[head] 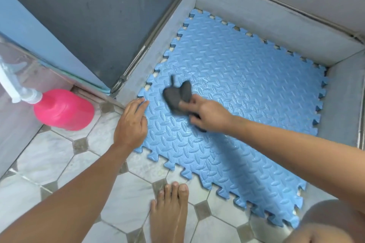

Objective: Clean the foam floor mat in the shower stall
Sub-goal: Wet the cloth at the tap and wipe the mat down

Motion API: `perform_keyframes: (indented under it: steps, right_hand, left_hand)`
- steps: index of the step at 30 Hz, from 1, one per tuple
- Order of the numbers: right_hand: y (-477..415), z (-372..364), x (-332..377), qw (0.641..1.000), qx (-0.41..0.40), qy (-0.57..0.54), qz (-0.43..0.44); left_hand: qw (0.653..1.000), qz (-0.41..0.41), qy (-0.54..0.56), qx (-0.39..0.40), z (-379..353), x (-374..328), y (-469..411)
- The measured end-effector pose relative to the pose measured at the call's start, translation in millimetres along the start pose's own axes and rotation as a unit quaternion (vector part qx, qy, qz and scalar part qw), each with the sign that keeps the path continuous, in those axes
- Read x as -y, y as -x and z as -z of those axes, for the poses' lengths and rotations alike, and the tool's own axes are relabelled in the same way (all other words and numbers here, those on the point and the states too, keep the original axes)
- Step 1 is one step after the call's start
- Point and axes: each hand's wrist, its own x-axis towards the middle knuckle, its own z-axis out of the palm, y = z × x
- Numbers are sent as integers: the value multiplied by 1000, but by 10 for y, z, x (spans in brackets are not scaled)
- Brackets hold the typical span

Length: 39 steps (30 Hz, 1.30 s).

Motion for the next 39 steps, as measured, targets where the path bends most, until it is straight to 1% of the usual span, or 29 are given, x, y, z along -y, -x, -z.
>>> perform_keyframes:
  steps: [2, 3, 4, 6, 7, 9, 11, 12, 13, 14, 15, 16, 17, 18, 19, 20, 21, 22, 23, 24, 25, 26, 28, 31, 33, 35, 37, 38, 39]
  right_hand:
    - [344, -91, 124, 986, 75, 28, 148]
    - [503, -101, 74, 975, 109, 41, 191]
    - [631, -79, -31, 968, 130, 47, 211]
    - [805, 31, -364, 971, 133, 40, 195]
    - [865, 108, -578, 978, 119, 40, 165]
    - [992, 302, -1058, 994, 68, 37, 71]
    - [1166, 461, -1537, 997, -13, 38, -70]
    - [1267, 507, -1744, 984, -58, 43, -164]
    - [1362, 535, -1903, 957, -102, 39, -267]
    - [1431, 536, -2010, 922, -140, 25, -360]
    - [1475, 519, -2058, 888, -167, 6, -429]
    - [1494, 484, -2068, 864, -186, -10, -467]
    - [1506, 455, -2031, 856, -193, -20, -480]
    - [1516, 432, -1969, 862, -189, -22, -470]
    - [1534, 405, -1876, 881, -175, -16, -440]
    - [1562, 376, -1766, 910, -150, -3, -385]
    - [1595, 354, -1625, 946, -118, 8, -301]
    - [1636, 333, -1476, 978, -79, 19, -191]
    - [1688, 312, -1336, 997, -26, 35, -67]
    - [1749, 283, -1204, 997, 31, 47, 48]
    - [1805, 249, -1072, 986, 82, 59, 135]
    - [1860, 216, -959, 972, 124, 71, 186]
    - [1967, 172, -816, 953, 185, 81, 227]
    - [2104, 283, -843, 930, 254, 117, 236]
    - [2129, 455, -1032, 935, 261, 153, 187]
    - [2113, 652, -1314, 952, 221, 197, 76]
    - [2139, 817, -1646, 953, 163, 234, -103]
    - [2167, 875, -1764, 941, 147, 230, -198]
    - [2194, 904, -1836, 924, 145, 222, -274]
  left_hand:
    - [1000, -4, 0, -6, -7, 13, -1]
    - [1000, -9, 0, -8, -13, 16, -11]
    - [1000, -10, 0, -9, -16, 13, -23]
    - [1000, -5, -7, -7, -19, -3, -23]
    - [1000, -3, -15, -6, -23, -13, -20]
    - [999, -4, -35, -6, -39, -45, -35]
    - [999, 9, -46, -13, -61, -128, -124]
    - [999, 17, -46, -16, -69, -210, -197]
    - [999, 20, -40, -14, -87, -309, -283]
    - [999, 15, -30, -8, -107, -420, -383]
    - [1000, 2, -16, 0, -138, -534, -497]
    - [1000, -15, -2, 12, -191, -637, -619]
    - [999, -30, 10, 28, -258, -726, -743]
    - [998, -34, 21, 49, -334, -800, -856]
    - [997, -28, 28, 72, -420, -850, -945]
    - [996, -17, 24, 90, -504, -877, -1004]
    - [995, -9, 9, 100, -583, -875, -1030]
    - [995, -10, -15, 100, -643, -864, -1027]
    - [995, -19, -37, 95, -684, -844, -1002]
    - [994, -27, -50, 91, -703, -828, -975]
    - [994, -31, -52, 87, -707, -817, -957]
    - [995, -33, -52, 82, -705, -812, -957]
    - [995, -32, -51, 77, -679, -811, -964]
    - [996, -30, -49, 70, -668, -820, -946]
    - [996, -32, -46, 65, -678, -833, -954]
    - [996, -27, -47, 64, -668, -841, -964]
    - [997, -27, -52, 60, -671, -840, -957]
    - [997, -28, -52, 58, -671, -836, -957]
    - [997, -29, -53, 56, -671, -832, -960]
